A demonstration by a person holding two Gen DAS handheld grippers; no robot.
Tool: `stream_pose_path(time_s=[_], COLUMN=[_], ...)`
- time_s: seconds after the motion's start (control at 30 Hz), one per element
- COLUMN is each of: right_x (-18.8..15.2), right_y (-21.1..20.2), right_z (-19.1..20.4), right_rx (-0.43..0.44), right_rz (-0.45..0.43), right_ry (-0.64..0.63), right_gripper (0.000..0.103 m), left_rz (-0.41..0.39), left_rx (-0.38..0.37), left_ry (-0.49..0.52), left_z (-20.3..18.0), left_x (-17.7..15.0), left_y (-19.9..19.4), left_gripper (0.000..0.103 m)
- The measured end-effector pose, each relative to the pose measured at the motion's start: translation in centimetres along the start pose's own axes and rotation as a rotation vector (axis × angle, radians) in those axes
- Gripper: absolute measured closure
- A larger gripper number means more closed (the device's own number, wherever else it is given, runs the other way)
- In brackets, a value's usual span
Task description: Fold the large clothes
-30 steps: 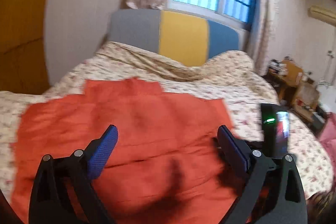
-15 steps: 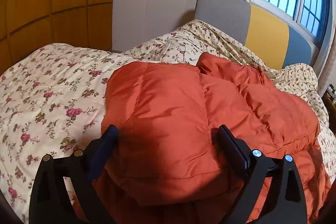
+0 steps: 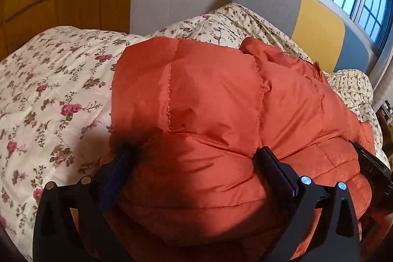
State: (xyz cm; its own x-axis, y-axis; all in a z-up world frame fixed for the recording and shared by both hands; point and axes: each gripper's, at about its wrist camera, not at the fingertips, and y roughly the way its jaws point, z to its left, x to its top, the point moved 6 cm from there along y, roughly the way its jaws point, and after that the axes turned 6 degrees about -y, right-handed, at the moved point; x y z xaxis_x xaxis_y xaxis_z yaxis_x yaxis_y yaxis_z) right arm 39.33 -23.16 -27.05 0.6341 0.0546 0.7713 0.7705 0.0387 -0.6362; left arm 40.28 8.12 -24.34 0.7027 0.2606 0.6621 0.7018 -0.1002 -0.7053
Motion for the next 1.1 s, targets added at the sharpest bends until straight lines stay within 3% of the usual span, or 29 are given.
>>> stream_pose_path(time_s=[0.1, 0.17, 0.23, 0.3, 0.47, 0.57, 0.8, 0.97, 1.03, 1.1], right_x=[-0.3, -0.3, -0.3, -0.4, -0.4, -0.5, 0.0, 3.0, 4.4, 5.2], right_y=[-0.3, -0.4, -0.5, -0.6, -0.6, -0.5, -1.2, -4.9, -4.7, -2.9], right_z=[-0.1, -0.3, -0.4, -0.4, -0.3, -0.4, -0.5, -0.2, 0.3, 0.6], right_rx=[-0.011, -0.015, -0.016, -0.016, -0.017, -0.015, 0.011, 0.055, 0.056, 0.056], right_rz=[-0.01, -0.012, -0.013, -0.015, -0.016, -0.02, -0.007, -0.138, -0.145, -0.095], right_ry=[-0.002, -0.006, -0.006, -0.006, -0.01, -0.011, -0.009, -0.041, -0.064, -0.063], right_gripper=[0.058, 0.058, 0.057, 0.057, 0.057, 0.057, 0.053, 0.051, 0.051, 0.051], left_rz=[-0.049, -0.13, -0.155, -0.143, -0.04, -0.023, -0.018, -0.123, -0.195, -0.203], left_rx=[0.047, -0.006, -0.003, 0.004, 0.182, 0.144, 0.155, 0.171, 0.146, 0.152], left_ry=[0.026, 0.037, 0.05, 0.06, 0.108, 0.085, 0.085, 0.092, 0.115, 0.16], left_z=[-0.8, -2.0, -3.0, -3.9, -2.6, -1.6, -1.4, -1.7, -2.4, -3.3], left_x=[0.5, 1.5, 2.7, 3.9, 4.7, 3.5, 2.8, 3.5, 4.1, 4.8], left_y=[-2.6, -4.9, -5.5, -4.6, 2.0, 3.9, 3.9, 0.5, -1.3, -1.3], left_gripper=[0.003, 0.003, 0.003, 0.003, 0.003, 0.003, 0.003, 0.003, 0.003, 0.003])
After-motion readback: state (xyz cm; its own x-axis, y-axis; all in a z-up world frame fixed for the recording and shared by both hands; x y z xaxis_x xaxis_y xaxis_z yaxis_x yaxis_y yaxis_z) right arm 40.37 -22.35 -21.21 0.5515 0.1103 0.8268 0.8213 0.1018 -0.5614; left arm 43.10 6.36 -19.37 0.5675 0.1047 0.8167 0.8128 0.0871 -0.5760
